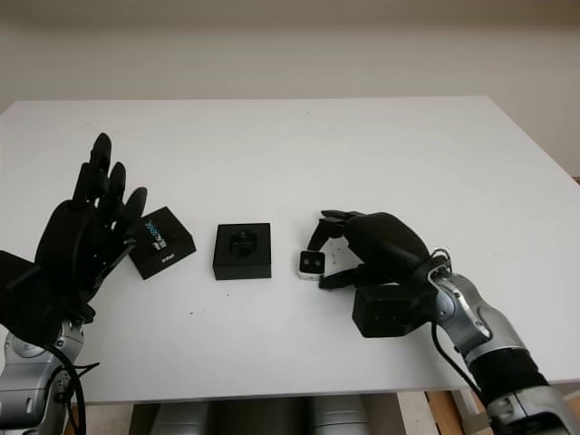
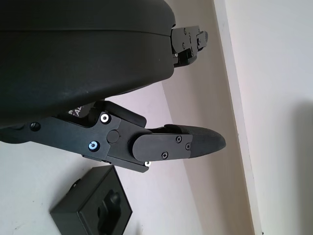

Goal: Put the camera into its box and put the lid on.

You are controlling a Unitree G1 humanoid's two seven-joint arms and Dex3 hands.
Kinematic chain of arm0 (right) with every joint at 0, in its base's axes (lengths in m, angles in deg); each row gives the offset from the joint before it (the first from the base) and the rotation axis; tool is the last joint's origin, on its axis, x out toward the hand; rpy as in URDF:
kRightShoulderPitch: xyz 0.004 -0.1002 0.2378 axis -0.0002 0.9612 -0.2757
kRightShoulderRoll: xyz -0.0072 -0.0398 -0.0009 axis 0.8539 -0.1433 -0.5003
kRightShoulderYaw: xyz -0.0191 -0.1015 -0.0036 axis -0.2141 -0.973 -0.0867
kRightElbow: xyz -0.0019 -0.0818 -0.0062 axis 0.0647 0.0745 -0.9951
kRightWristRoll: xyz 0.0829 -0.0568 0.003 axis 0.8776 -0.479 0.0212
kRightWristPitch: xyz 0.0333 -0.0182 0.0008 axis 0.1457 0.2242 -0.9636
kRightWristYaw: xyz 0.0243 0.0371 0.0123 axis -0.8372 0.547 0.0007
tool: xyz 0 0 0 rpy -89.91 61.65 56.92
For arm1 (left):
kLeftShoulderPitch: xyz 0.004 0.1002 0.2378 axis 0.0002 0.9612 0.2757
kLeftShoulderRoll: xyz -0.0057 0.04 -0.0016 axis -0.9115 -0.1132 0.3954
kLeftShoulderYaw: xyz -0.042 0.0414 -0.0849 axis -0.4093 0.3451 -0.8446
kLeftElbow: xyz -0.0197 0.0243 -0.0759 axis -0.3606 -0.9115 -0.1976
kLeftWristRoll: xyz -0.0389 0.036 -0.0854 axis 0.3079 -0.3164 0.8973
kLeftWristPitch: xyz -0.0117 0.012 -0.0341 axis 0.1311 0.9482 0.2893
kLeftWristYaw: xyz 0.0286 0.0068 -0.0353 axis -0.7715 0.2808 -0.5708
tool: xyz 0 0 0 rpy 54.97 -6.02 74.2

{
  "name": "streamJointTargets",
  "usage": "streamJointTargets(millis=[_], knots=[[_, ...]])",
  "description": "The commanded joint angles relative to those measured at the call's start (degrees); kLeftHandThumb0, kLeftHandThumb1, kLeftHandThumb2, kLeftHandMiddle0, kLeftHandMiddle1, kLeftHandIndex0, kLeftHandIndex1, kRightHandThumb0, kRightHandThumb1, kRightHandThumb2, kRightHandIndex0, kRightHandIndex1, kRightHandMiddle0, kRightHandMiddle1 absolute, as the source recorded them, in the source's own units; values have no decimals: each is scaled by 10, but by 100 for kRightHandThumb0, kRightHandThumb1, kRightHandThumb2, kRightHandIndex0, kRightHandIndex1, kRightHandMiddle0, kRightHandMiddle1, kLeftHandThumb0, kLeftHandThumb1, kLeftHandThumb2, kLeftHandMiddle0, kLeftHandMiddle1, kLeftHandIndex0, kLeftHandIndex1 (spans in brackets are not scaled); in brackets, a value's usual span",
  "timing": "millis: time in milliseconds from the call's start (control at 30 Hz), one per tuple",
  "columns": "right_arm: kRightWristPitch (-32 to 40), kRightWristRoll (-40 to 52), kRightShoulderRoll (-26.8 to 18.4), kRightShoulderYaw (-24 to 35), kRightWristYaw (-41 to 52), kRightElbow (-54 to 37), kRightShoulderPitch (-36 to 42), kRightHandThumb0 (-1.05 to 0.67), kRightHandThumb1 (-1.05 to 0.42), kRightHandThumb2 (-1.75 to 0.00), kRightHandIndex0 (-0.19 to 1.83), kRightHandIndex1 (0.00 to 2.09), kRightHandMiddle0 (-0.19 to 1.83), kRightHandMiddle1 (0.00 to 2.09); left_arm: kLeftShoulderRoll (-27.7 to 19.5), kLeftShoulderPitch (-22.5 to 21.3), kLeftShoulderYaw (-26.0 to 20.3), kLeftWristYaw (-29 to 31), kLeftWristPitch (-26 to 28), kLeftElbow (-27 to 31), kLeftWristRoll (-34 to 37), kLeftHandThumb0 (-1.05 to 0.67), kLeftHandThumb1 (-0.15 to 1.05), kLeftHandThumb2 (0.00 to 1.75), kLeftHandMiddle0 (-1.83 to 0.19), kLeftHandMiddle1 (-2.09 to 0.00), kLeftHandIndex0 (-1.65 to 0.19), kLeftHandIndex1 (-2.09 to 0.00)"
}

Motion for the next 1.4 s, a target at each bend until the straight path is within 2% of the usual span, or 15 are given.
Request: streamJointTargets(millis=[0, 433, 567, 600, 667, 700, 767, 833, 967, 1200, 1367], knots=[[-6, 5, 5, -1, -2, 6, -8, -46, -94, -5, 41, 8, 51, 126, -1, -5, -1, 1, -2, 5, 2, -59, 105, 41, 14, -5, 14, -5], [-12, 89, 27, 14, 44, 62, -20, -43, -96, -6, 39, 5, 39, 137, -2, -1, -1, -1, 1, 8, -3, -60, 105, 40, 14, -5, 15, -5], [13, 90, 24, 13, 66, 50, -19, -46, -96, -5, 37, 4, 37, 135, -3, 0, -1, -1, 1, 10, -3, -60, 105, 39, 14, -5, 15, -5], [31, 86, 19, 9, 84, 42, -19, -50, -95, -5, 34, 3, 33, 131, -3, 0, -1, -1, 2, 10, -3, -60, 105, 40, 14, -5, 15, -5], [58, 79, 11, 3, 114, 24, -19, -63, -91, -5, 19, 3, 20, 93, -2, -1, -2, -2, 3, 10, -2, -60, 105, 40, 14, -5, 15, -5], [70, 78, 7, 3, 129, 13, -17, -66, -90, -5, 17, 3, 19, 83, -2, -1, -2, -2, 4, 11, -2, -59, 105, 40, 14, -5, 15, -5], [92, 77, 3, 4, 153, -11, -12, -71, -88, -5, 8, 4, 21, 50, -3, -1, -2, -4, 6, 12, -4, -60, 105, 39, 13, -6, 14, -5], [111, 77, -2, 6, 170, -38, -4, -71, -86, -5, 3, 3, 21, 34, -3, -1, -2, -2, 8, 13, -2, -60, 105, 39, 14, -5, 15, -5], [148, 71, -12, 5, 204, -93, 9, -75, -85, -5, -3, 3, 19, 20, -2, -2, -2, -2, 5, 10, -1, -59, 105, 38, 13, -6, 14, -5], [199, 52, -19, 8, 228, -187, 37, -80, -84, -5, -6, 4, 14, 11, -1, -3, -2, -5, 12, 13, 0, -60, 105, 37, 13, -5, 14, -6], [205, 29, -11, 14, 195, -236, 64, -86, -88, -7, -3, 6, 14, 9, 0, -1, -1, -6, 10, 14, -1, -59, 105, 39, 14, -5, 15, -5]])
